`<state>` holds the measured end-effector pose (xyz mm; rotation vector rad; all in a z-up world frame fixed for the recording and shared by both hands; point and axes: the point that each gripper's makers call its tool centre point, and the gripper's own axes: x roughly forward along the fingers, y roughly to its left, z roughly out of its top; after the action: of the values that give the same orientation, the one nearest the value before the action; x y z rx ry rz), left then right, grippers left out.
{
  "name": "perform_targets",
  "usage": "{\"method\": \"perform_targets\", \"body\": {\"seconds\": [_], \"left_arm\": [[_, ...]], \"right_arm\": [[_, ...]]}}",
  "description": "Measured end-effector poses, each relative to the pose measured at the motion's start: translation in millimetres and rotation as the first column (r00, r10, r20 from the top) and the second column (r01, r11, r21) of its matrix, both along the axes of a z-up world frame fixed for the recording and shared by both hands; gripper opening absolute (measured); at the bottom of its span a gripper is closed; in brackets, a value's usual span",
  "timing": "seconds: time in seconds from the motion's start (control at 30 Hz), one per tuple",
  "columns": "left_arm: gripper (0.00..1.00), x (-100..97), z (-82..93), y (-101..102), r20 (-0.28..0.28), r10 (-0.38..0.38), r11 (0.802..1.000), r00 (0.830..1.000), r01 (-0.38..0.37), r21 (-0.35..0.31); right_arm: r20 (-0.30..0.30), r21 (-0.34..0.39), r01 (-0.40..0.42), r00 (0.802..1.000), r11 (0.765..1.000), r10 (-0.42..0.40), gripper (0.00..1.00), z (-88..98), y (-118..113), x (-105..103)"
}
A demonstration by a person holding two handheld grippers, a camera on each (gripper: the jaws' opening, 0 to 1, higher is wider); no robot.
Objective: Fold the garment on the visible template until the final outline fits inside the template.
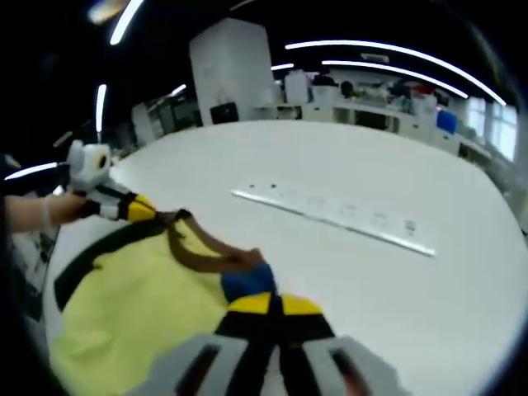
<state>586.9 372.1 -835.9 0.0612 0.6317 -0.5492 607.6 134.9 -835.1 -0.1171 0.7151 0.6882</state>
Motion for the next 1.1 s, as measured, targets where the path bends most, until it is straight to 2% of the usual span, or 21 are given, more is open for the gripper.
{"method": "perform_targets", "body": {"seconds": [0.07, 0.13, 0.2, 0.33, 0.43, 0.47, 0.5, 0.57, 0.6, 0.63, 0.73, 0.8, 1.0, 1.1], "left_arm": [[0.24, -0.2, 2.5, 1.3, -0.001, 0.001, 1.000, 1.000, -0.001, -0.004], [0.31, 0.4, 4.7, 3.1, 0.010, -0.006, 1.000, 1.000, 0.006, -0.008], [0.34, -0.4, 14.4, 0.6, 0.025, -0.010, 0.999, 1.000, 0.011, -0.035], [0.56, -4.4, 28.4, -5.9, 0.053, -0.028, 0.998, 0.998, 0.031, -0.049], [0.66, -15.7, 37.6, -13.4, 0.066, -0.058, 0.996, 0.996, 0.062, -0.064], [0.70, -18.5, 40.1, -15.6, 0.067, -0.064, 0.995, 0.996, 0.069, -0.075], [0.77, -20.5, 42.3, -16.3, 0.067, -0.066, 0.994, 0.996, 0.072, -0.082], [0.89, -27.0, 47.8, -21.0, 0.079, -0.098, 0.990, 0.992, 0.106, -0.094], [0.99, -30.4, 50.7, -22.2, 0.087, -0.100, 0.989, 0.991, 0.108, -0.098], [0.96, -33.5, 53.2, -21.2, 0.089, -0.106, 0.988, 0.990, 0.115, -0.099], [0.99, -42.5, 62.2, -24.0, 0.099, -0.131, 0.983, 0.986, 0.142, -0.113], [0.99, -54.9, 66.1, -26.4, 0.090, -0.145, 0.984, 0.985, 0.153, -0.090], [0.99, -72.6, 80.6, -23.5, 0.102, -0.155, 0.983, 0.983, 0.163, -0.083], [0.99, -87.6, 87.8, -24.4, 0.098, -0.156, 0.982, 0.983, 0.165, -0.095]], "right_arm": [[0.010, 0.024, -0.004, 1.000, 1.000, 0.004, 0.16, 5.1, 1.6, -2.5], [0.002, 0.054, -0.009, 1.000, 0.999, 0.008, 0.23, 8.3, 3.6, -3.9], [0.013, 0.084, -0.005, 1.000, 0.996, 0.004, 0.28, 16.3, 4.5, -5.0], [-0.017, 0.162, 0.030, 0.999, 0.986, -0.027, 0.49, 27.6, 6.3, -9.0], [-0.013, 0.144, 0.019, 1.000, 0.989, -0.018, 0.65, 30.3, 5.6, -17.4], [-0.017, 0.135, 0.018, 1.000, 0.991, -0.016, 0.74, 29.8, 5.0, -21.5], [-0.020, 0.123, 0.013, 1.000, 0.992, -0.011, 0.80, 29.6, 4.2, -28.7], [-0.001, 0.103, 0.003, 1.000, 0.995, -0.003, 0.94, 28.9, 1.0, -30.0], [0.001, 0.096, 0.000, 1.000, 0.995, -0.001, 0.99, 28.9, 0.0, -33.1], [0.000, 0.087, 0.004, 1.000, 0.996, -0.004, 0.99, 28.8, -2.2, -36.6], [-0.008, 0.088, 0.005, 1.000, 0.996, -0.004, 0.99, 28.0, -7.0, -44.7], [-0.021, 0.091, 0.011, 1.000, 0.996, -0.009, 0.99, 29.3, -10.1, -53.3], [-0.015, 0.108, 0.037, 0.999, 0.993, -0.036, 0.99, 42.0, -18.7, -74.4], [-0.013, 0.111, 0.046, 0.999, 0.993, -0.045, 0.99, 48.6, -23.7, -88.7]]}}
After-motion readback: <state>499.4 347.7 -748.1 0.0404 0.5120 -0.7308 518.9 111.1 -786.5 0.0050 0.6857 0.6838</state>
